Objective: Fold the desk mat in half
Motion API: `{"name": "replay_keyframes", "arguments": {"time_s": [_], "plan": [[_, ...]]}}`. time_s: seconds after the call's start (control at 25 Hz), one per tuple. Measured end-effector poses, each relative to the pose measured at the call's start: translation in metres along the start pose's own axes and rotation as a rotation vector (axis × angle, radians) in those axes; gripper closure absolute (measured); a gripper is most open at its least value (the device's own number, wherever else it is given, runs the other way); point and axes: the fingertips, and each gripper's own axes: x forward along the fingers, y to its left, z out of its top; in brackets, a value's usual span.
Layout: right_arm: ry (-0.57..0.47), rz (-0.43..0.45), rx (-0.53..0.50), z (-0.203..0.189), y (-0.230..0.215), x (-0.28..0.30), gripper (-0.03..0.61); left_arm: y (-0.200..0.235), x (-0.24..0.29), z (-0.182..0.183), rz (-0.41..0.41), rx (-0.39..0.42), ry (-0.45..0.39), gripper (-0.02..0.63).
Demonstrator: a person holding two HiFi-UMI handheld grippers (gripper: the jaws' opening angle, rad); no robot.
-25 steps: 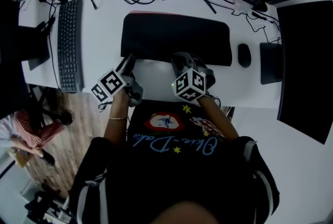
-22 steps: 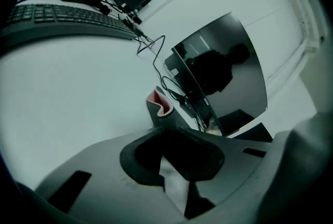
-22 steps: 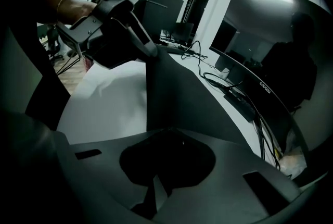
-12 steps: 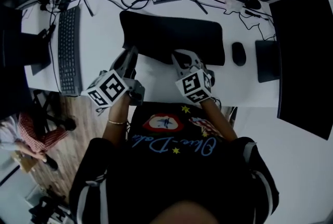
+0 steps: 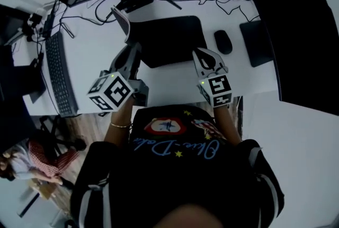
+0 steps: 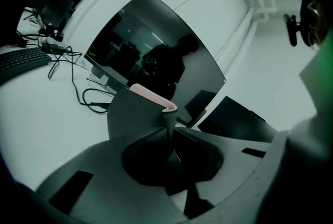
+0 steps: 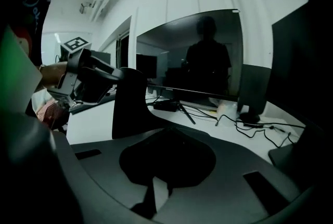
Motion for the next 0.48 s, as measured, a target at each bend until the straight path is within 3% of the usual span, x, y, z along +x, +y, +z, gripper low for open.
{"name": "replay_keyframes", "arguments": {"time_s": [0.48], "plan": [[-0.066,-0.141,0.099,-0.002,-0.053,-0.067,0.577,-0.076,0.074,-0.070,-0.134,0.126,0.181,0.575]]}}
